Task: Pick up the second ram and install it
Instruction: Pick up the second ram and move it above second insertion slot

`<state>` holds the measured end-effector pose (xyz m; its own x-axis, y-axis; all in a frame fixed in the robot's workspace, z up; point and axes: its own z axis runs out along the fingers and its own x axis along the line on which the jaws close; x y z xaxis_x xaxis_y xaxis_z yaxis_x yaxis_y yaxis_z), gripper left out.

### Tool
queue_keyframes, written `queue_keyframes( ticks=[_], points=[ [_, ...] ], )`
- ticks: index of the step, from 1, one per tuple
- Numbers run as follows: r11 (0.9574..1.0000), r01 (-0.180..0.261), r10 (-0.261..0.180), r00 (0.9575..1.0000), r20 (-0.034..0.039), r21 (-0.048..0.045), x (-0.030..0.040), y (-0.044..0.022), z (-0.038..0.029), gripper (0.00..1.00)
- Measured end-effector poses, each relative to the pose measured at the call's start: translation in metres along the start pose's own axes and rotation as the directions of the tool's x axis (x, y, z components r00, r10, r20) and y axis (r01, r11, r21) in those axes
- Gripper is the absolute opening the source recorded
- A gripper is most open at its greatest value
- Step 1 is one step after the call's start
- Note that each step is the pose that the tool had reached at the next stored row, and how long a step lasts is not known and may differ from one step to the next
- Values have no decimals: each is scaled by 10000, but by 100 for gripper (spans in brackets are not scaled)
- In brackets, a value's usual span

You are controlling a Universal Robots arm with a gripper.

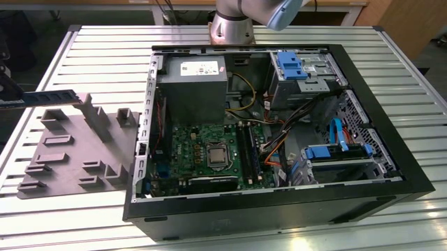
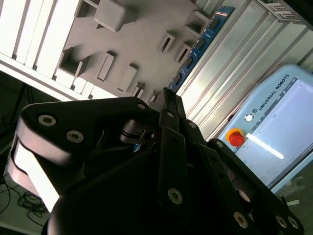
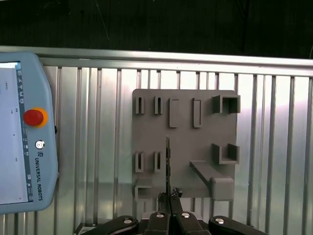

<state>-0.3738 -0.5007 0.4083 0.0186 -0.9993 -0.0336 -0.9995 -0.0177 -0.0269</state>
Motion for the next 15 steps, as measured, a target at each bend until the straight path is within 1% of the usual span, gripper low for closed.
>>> queue_keyframes(
  ticks=[9,10,15],
  points=[
    [10000,0,0,10000,-1,0,2,-82,2,11],
    [10000,0,0,10000,0,0,2,-123,3,11],
    [10000,0,0,10000,0,0,3,-179,5,11]
  ],
)
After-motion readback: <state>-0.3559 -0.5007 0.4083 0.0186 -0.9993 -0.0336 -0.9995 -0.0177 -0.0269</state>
